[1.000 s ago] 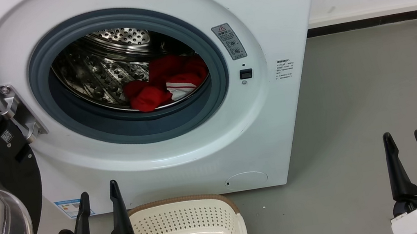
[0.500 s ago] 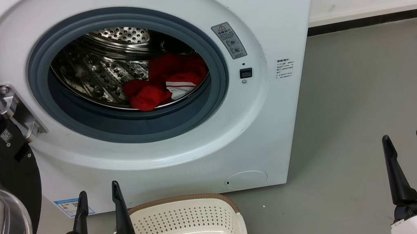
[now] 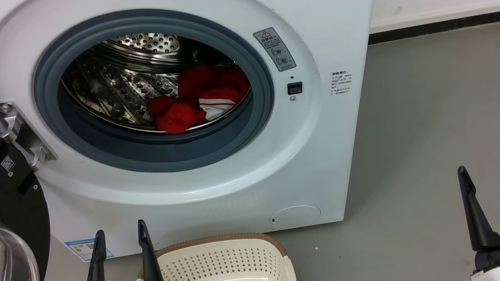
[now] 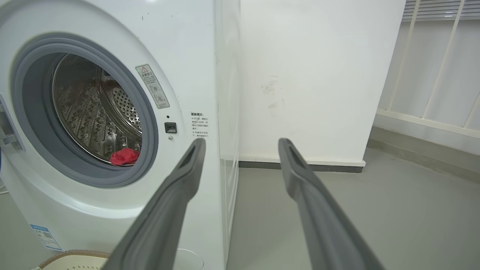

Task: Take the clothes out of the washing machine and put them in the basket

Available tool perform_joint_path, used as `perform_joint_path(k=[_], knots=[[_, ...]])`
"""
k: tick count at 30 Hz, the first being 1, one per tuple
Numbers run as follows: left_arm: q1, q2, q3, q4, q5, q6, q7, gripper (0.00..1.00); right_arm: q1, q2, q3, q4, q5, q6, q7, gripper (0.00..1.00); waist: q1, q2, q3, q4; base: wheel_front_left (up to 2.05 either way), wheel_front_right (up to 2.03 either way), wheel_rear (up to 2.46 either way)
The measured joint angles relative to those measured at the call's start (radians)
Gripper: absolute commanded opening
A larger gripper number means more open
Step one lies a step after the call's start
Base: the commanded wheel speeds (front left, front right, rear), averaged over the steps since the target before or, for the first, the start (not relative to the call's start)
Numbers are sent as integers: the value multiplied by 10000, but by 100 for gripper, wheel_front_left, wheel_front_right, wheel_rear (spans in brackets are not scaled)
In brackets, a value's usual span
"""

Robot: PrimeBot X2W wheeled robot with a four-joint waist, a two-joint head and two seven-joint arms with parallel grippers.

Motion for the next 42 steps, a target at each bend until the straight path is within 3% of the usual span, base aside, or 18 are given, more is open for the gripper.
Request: perform_joint_path(k=[15, 42], knots=[[197, -6, 13, 10, 832, -17, -238, 100, 154, -4, -82, -146, -683, 2, -261, 100, 0, 0, -35, 19, 0, 0, 0], [201, -8, 102, 280, 694, -19, -263, 100, 183, -6, -10, -65, -393, 0, -263, 100, 0, 0, -25, -23, 0, 0, 0]])
